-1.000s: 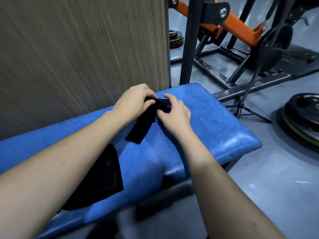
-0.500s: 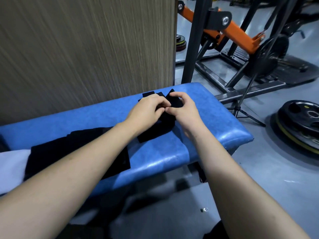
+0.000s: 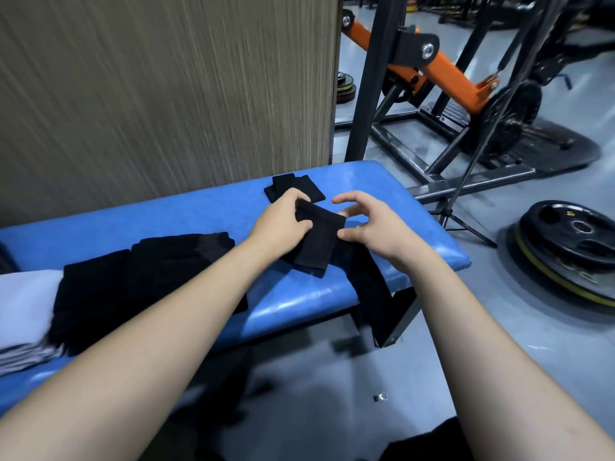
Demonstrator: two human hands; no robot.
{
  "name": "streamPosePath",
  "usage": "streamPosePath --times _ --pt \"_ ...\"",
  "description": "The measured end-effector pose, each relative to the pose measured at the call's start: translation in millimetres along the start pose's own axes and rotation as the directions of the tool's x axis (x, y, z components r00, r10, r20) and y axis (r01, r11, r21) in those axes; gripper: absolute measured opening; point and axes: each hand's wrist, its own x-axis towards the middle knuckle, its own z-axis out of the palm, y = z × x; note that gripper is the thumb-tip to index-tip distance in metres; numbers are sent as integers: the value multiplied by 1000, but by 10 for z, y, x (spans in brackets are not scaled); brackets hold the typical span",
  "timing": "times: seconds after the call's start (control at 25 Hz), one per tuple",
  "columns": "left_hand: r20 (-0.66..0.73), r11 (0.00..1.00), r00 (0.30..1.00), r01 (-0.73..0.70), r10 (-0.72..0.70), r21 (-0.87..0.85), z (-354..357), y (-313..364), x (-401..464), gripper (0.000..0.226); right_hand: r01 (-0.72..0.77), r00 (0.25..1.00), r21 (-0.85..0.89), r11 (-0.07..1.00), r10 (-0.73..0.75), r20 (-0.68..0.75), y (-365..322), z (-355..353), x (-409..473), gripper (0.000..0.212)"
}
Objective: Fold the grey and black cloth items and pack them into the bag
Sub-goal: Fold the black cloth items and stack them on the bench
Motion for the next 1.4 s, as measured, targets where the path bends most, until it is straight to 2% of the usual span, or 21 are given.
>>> streamPosePath --times 0.12,0.24,0.28,0.36,0.4,0.48,0.52,0.6,0.68,0.84,1.16,1.4 --pt "-14 979 1000 -11 14 201 70 4 -130 41 4 1000 -337 941 -3 5 124 8 50 45" --pt "22 932 1000 -3 -6 364 137 59 -219 45 60 998 -459 887 -62 11 151 67 60 38" --pt "-28 889 999 -16 32 458 156 75 -238 45 69 997 -480 874 -77 2 150 72 59 35" --pt "-169 798 964 -67 208 599 195 103 -291 41 73 996 -559 826 -93 -7 140 60 42 31" --pt "-190 798 945 -104 265 594 224 121 -330 37 72 995 -614 786 -96 -6 131 53 23 30" --pt "-116 882 968 -149 222 447 295 188 -414 25 61 997 -705 707 -72 14 108 33 -33 32" --pt "-58 923 987 -121 152 366 340 212 -456 26 51 999 -737 674 -38 34 98 32 -69 36" --pt "21 940 999 -51 46 336 415 226 -513 41 31 997 -779 626 38 70 102 25 -154 46" --pt "2 933 1000 -27 28 358 458 196 -541 48 6 995 -792 610 73 64 130 3 -234 55" --pt "-52 937 996 -54 76 345 473 162 -587 42 -23 998 -770 638 66 24 189 -35 -300 56" --pt "-46 938 992 -92 113 334 412 167 -633 25 -19 999 -745 666 47 17 194 16 -306 52" --pt "-52 988 998 -15 24 156 316 112 -577 11 -2 1000 -668 744 20 20 205 82 -257 53"
